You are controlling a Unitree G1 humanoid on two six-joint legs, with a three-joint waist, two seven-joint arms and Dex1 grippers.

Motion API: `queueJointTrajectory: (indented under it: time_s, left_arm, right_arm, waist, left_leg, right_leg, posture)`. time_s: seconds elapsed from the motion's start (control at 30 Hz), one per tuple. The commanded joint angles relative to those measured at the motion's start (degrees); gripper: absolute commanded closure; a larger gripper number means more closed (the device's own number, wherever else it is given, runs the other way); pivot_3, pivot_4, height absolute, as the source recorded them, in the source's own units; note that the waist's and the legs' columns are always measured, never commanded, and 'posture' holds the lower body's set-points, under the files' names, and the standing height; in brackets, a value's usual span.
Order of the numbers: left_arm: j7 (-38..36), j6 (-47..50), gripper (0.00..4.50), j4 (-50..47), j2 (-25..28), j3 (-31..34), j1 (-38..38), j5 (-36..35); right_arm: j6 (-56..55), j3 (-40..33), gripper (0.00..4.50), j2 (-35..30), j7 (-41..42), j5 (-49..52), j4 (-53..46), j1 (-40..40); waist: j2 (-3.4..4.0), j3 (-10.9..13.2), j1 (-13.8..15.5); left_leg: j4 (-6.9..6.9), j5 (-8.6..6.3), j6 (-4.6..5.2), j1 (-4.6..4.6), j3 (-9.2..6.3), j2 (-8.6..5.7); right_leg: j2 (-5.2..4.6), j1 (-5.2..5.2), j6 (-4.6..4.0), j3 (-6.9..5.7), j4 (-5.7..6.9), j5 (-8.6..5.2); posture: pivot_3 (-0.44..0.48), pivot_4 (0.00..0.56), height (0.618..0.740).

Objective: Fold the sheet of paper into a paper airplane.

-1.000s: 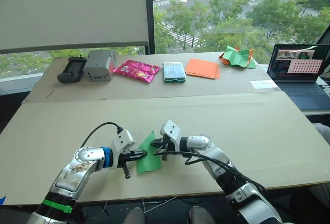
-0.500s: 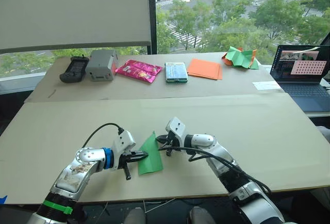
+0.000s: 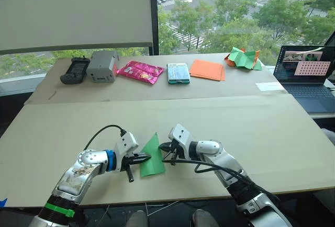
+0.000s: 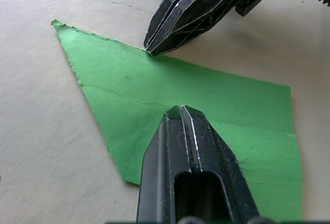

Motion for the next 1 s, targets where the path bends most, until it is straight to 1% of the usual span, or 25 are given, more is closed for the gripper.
queueJointTrajectory:
  time_s: [0.03,0.27,0.6,0.67,0.73,0.87,1.0]
  left_arm:
    - [0.1,1.6,4.49,1.4,-0.1,-1.6,0.5,1.1]
    - [0.0,1.8,4.49,1.0,0.2,-1.5,0.9,1.0]
    - [-0.1,2.2,4.49,0.5,0.4,-1.4,1.2,1.0]
    - [-0.1,2.2,4.49,0.3,0.5,-1.4,1.3,1.0]
    - [-0.2,2.2,4.49,0.2,0.6,-1.3,1.6,1.0]
    - [-0.3,2.1,4.49,0.1,0.8,-1.3,1.8,1.0]
    - [-0.4,2.1,4.49,-0.1,1.0,-1.3,1.9,1.0]
  right_arm:
    - [3.3,4.0,4.5,-2.0,3.0,-1.1,0.0,2.8]
    - [3.5,6.5,4.5,-3.6,4.9,-1.4,-2.9,3.9]
    - [2.8,9.3,4.5,-5.1,6.2,-3.4,-4.5,4.1]
    - [2.6,8.0,4.5,-4.6,5.0,-3.2,-4.3,3.7]
    - [2.4,5.2,4.5,-3.7,4.1,-1.6,-5.1,2.7]
    - [1.9,0.2,4.5,-2.3,4.2,2.7,-8.5,1.2]
    - [3.1,-1.8,4.5,-1.3,4.7,6.0,-12.2,-0.1]
  waist:
    - [-0.02,0.0,0.0]
    - [-0.04,-0.1,-0.1]
    - [-0.06,-0.2,-0.1]
    - [-0.07,-0.3,-0.1]
    - [-0.08,-0.3,-0.1]
    - [-0.13,-0.1,-0.1]
    - [-0.11,0.2,-0.1]
  left_leg:
    - [0.0,0.0,0.0,0.0,0.0,0.0]
    - [0.0,-0.01,-0.01,0.02,0.0,0.0]
    - [-0.01,-0.02,-0.02,0.02,0.0,0.0]
    - [-0.02,-0.01,-0.02,0.03,0.0,0.01]
    - [-0.03,-0.01,-0.02,0.03,0.0,0.01]
    - [-0.03,-0.01,-0.02,-0.03,0.0,0.01]
    - [-0.02,-0.01,-0.02,-0.14,0.0,0.01]
  right_leg:
    - [0.0,0.01,0.0,0.0,-0.01,0.0]
    - [0.0,0.02,0.0,0.0,-0.11,0.0]
    - [-0.01,0.03,0.0,0.0,-0.25,0.0]
    - [0.0,0.03,0.0,-0.01,-0.24,0.0]
    - [0.0,0.03,0.0,-0.01,-0.24,0.0]
    - [0.0,-0.02,0.0,-0.01,-0.24,0.0]
    - [0.0,-0.1,0.0,-0.01,-0.26,0.0]
  posture:
    - [0.0,0.15,0.706]
    - [0.0,0.15,0.706]
    - [0.0,0.15,0.706]
    - [0.0,0.15,0.706]
    - [0.0,0.15,0.706]
    - [0.0,0.15,0.706]
    - [0.0,0.15,0.706]
